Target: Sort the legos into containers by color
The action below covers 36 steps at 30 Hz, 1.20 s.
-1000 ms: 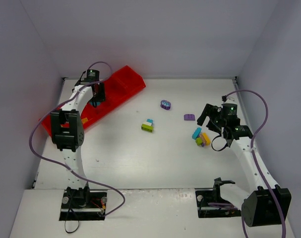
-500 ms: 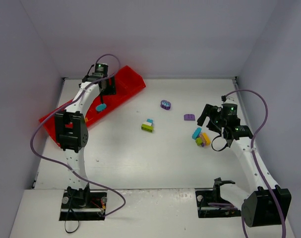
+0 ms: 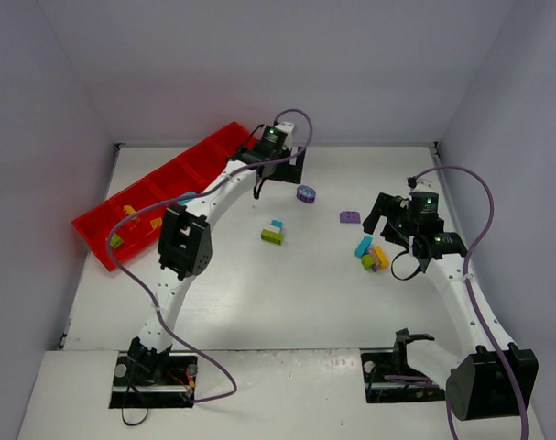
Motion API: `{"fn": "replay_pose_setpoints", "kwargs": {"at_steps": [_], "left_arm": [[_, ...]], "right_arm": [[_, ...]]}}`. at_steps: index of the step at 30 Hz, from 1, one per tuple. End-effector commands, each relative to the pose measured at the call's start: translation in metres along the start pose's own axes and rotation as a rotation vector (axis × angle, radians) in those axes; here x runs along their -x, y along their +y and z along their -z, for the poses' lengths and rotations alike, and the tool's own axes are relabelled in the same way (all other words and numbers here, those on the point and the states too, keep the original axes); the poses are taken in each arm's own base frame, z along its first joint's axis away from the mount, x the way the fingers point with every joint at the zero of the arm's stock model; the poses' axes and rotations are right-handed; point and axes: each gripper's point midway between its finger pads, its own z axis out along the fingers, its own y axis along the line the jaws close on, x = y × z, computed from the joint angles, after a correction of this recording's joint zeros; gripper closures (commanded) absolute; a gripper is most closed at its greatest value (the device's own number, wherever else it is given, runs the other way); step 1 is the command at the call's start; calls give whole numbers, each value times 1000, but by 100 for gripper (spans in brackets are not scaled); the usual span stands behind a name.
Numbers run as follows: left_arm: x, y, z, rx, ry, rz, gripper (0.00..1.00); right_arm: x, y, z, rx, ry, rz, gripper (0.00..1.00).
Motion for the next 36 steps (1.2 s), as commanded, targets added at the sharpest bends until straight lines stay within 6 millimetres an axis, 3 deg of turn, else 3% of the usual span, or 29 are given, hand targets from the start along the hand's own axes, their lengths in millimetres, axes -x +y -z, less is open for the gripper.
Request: {"fn": "replay_pose_setpoints", "kwargs": {"at_steps": [1, 9, 16, 29, 36], "left_arm": [[19, -41, -4, -109, -76, -112, 11], [3, -71, -33, -205, -74, -154, 11], [-16, -65, -60, -170, -50, -164, 10], [-20, -67, -85, -190, -71, -188, 12], [-15, -72, -78, -221, -79, -189, 57]], "right_arm": [[20, 11, 10, 51, -69, 16, 7], [17, 13, 13, 66, -66, 18, 7], [15, 15, 16, 77, -65, 10, 7], [14, 19, 18, 94, -57, -3, 7], [10, 18, 16, 96, -42, -3, 7]]}}
